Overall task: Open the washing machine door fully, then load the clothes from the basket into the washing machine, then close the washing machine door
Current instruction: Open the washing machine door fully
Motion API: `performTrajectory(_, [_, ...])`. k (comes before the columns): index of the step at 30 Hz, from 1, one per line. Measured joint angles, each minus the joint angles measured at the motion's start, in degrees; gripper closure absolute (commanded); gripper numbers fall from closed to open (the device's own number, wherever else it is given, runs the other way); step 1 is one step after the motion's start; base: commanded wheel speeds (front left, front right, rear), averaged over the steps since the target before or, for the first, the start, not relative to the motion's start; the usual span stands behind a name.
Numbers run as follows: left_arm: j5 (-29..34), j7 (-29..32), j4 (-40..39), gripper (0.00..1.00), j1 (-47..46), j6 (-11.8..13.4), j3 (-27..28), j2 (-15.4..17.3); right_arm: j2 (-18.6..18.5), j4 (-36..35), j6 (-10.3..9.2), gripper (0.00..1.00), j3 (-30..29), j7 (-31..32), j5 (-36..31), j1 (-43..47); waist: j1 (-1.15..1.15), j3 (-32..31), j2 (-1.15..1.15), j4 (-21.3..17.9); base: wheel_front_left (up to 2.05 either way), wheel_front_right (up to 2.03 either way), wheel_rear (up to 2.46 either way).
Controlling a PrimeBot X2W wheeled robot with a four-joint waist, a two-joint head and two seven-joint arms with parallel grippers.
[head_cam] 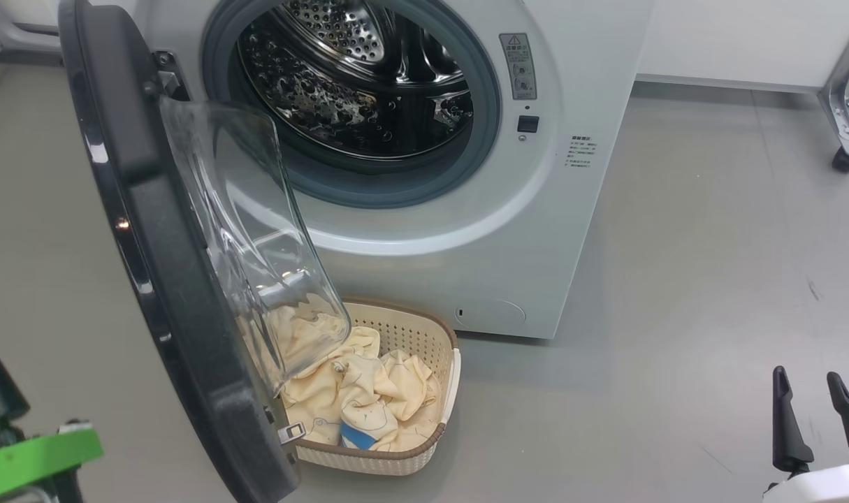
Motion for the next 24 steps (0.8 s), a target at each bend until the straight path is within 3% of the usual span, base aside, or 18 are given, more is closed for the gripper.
performTrajectory(7, [5.95,-0.07,-13.86,1.0,-3.87,-0.01,-3.5,-0.01,0.45,0.01,0.11,0.0,-0.21,0.0,-0.41,0.19,0.0,-0.1,0.0,1.02,0.0,0.0,0.0])
performTrajectory(12, [8.05,-0.22,-20.69,1.0,-4.76,-1.92,-11.54,0.03,0.99,0.03,0.36,0.0,-0.99,0.0,-0.49,0.38,0.0,-0.42,0.0,1.6,0.0,0.0,0.0])
performTrajectory(16, [6.38,-0.23,-21.28,1.0,-4.11,-5.64,-23.01,0.11,1.29,0.23,0.36,0.0,-1.14,0.0,-0.49,1.02,0.0,-0.93,0.0,2.38,0.0,0.0,0.0])
performTrajectory(21, [3.91,3.09,-17.82,1.0,0.9,-6.65,-34.43,0.41,2.13,0.22,0.37,0.0,-0.98,0.0,-0.49,1.02,0.0,-1.46,0.0,3.05,0.0,0.0,0.0])
performTrajectory(24, [3.31,6.49,-14.89,1.0,4.51,-6.65,-37.82,0.76,2.38,0.24,0.37,0.0,-0.52,0.0,-0.49,1.02,0.0,-1.59,0.0,3.29,0.0,0.0,0.0])
